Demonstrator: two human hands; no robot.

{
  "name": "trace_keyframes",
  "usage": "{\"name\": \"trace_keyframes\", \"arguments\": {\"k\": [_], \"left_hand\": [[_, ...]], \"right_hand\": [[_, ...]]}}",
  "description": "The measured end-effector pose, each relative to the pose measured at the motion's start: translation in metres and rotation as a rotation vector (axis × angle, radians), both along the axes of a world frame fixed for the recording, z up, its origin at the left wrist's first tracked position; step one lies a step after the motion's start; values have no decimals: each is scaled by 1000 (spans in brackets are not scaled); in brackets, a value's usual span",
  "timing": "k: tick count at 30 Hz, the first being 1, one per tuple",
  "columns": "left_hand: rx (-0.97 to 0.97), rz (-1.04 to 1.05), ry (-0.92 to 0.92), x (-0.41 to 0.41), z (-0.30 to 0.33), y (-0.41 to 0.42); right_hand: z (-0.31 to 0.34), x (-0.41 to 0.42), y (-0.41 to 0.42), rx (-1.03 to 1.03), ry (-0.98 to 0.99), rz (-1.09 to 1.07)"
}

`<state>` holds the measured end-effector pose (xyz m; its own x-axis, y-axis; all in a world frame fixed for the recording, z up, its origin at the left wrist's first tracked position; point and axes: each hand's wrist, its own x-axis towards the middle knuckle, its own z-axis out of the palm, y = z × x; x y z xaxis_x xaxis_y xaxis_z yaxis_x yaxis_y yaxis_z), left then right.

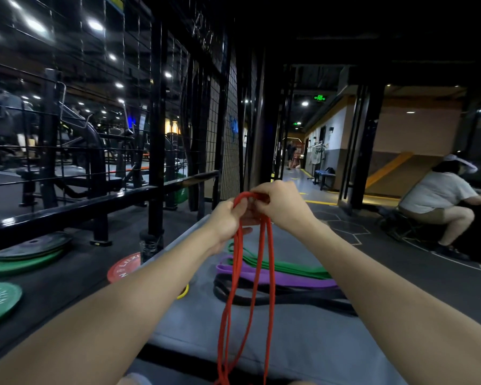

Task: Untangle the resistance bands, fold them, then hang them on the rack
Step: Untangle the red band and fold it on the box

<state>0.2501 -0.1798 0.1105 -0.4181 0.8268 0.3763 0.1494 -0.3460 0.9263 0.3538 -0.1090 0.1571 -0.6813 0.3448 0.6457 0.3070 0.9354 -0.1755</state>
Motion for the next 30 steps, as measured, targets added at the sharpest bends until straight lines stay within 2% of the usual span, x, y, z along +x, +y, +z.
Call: {"name": "trace_keyframes", "arguments": {"k": [6,11,17,22,28,30], "left_hand": [[-21,19,-19,-4,7,-3],[-103,11,75,-10,-2,-6],[-162,-60,97,7,-17,3],[-182,-129,26,19,-29,7],[-317,-55,287,5,-58,4],[-297,-32,286,0,-67,3]], "right_hand": [[-12,-1,1,-24,-15,-86],[-6,-4,2,-14,40,-62],[-4,-5,-2,15,71,-41],[-7,0,-1,24,67,-68],[-10,17,3,-55,184,-117],[-13,22,6,-87,224,-154]]}}
